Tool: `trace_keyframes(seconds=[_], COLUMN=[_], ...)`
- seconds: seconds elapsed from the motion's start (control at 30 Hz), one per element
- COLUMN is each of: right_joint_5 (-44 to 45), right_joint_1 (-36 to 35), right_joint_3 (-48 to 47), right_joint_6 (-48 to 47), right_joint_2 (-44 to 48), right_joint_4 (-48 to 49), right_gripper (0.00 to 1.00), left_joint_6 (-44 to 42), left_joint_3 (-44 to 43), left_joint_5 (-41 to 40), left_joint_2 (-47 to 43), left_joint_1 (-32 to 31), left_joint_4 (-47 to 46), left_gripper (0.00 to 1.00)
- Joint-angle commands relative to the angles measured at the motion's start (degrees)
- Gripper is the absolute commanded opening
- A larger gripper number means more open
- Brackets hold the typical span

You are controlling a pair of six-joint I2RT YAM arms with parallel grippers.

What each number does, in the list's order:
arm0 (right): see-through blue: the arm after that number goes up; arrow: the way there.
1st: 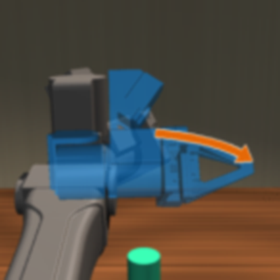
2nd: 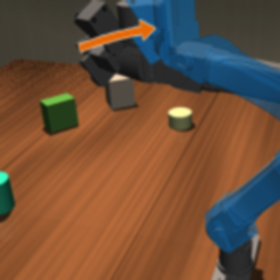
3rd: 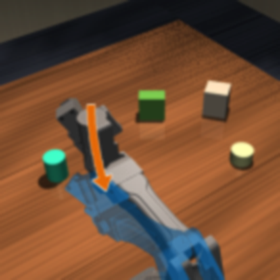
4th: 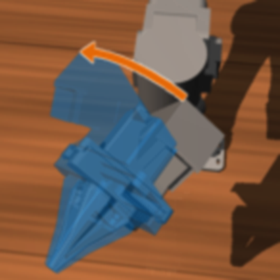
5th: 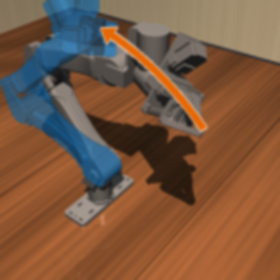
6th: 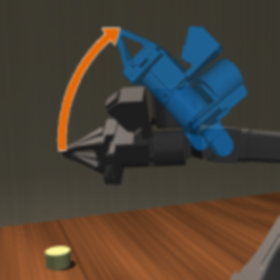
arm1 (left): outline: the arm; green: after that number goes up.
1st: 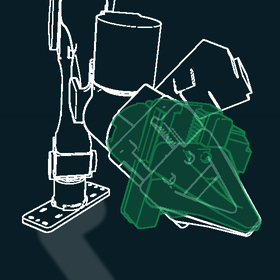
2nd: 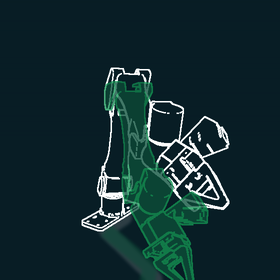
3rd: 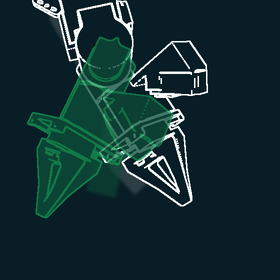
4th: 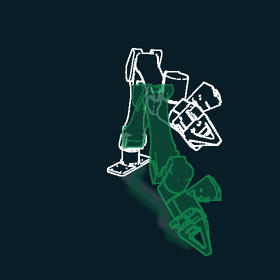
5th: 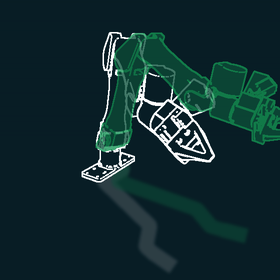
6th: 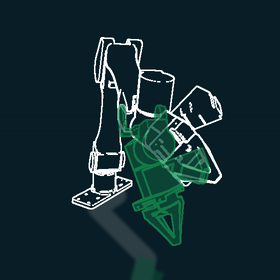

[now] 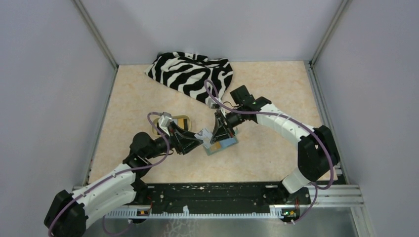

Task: Put the credit cards into the card holder
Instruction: Insert the credit card into the card holder.

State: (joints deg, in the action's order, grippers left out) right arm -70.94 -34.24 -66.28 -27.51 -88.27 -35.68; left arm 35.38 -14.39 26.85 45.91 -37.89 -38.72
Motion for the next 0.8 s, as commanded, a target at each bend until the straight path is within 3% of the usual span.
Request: trace_keyframes(seconds=[0.0,0.3,0.4,0.43,0.47,0.53,0.57,0.63,0.77], right_joint_5=[-1.0,0.2,1.1,1.4,1.9,3.9,5.0,6.1,7.6], right_joint_1=[-0.6,-1.0,-1.3,-1.4,-1.4,-1.3,-1.1,0.3,7.0], right_joint_3=[-2.8,-3.1,-3.5,-3.7,-3.8,-4.7,-5.1,-5.5,-3.3], right_joint_6=[-4.7,-5.9,-6.4,-6.4,-6.5,-6.8,-7.3,-7.3,-4.5], right_joint_2=[-0.8,-1.1,-1.5,-1.6,-1.6,-1.4,-1.0,0.1,3.9], right_joint_4=[-3.0,-4.1,-4.6,-4.7,-4.9,-5.7,-6.3,-6.5,-2.3], right_gripper=[0.0,0.0,0.0,0.0,0.02,0.33,0.43,0.5,0.53], left_joint_6=[-3.7,-1.8,-0.7,-0.3,0.1,1.0,2.1,3.8,8.2], left_joint_3=[-2.6,-5.4,-5.3,-5.0,-4.4,-3.0,-2.2,-0.3,4.3], left_joint_5=[2.9,7.4,9.0,8.9,8.7,7.1,6.2,5.3,2.3], left_joint_2=[-0.1,5.8,6.3,6.2,6.1,5.4,5.1,4.5,3.0], left_joint_1=[-0.3,-0.2,-0.2,-0.2,-0.2,-0.2,-0.2,-0.1,0.0], left_joint_4=[4.6,-0.6,-2.9,-3.4,-3.9,-4.1,-4.0,-4.4,-5.4], left_gripper=[0.51,0.21,0.0,0.0,0.0,0.0,0.0,0.0,0.0])
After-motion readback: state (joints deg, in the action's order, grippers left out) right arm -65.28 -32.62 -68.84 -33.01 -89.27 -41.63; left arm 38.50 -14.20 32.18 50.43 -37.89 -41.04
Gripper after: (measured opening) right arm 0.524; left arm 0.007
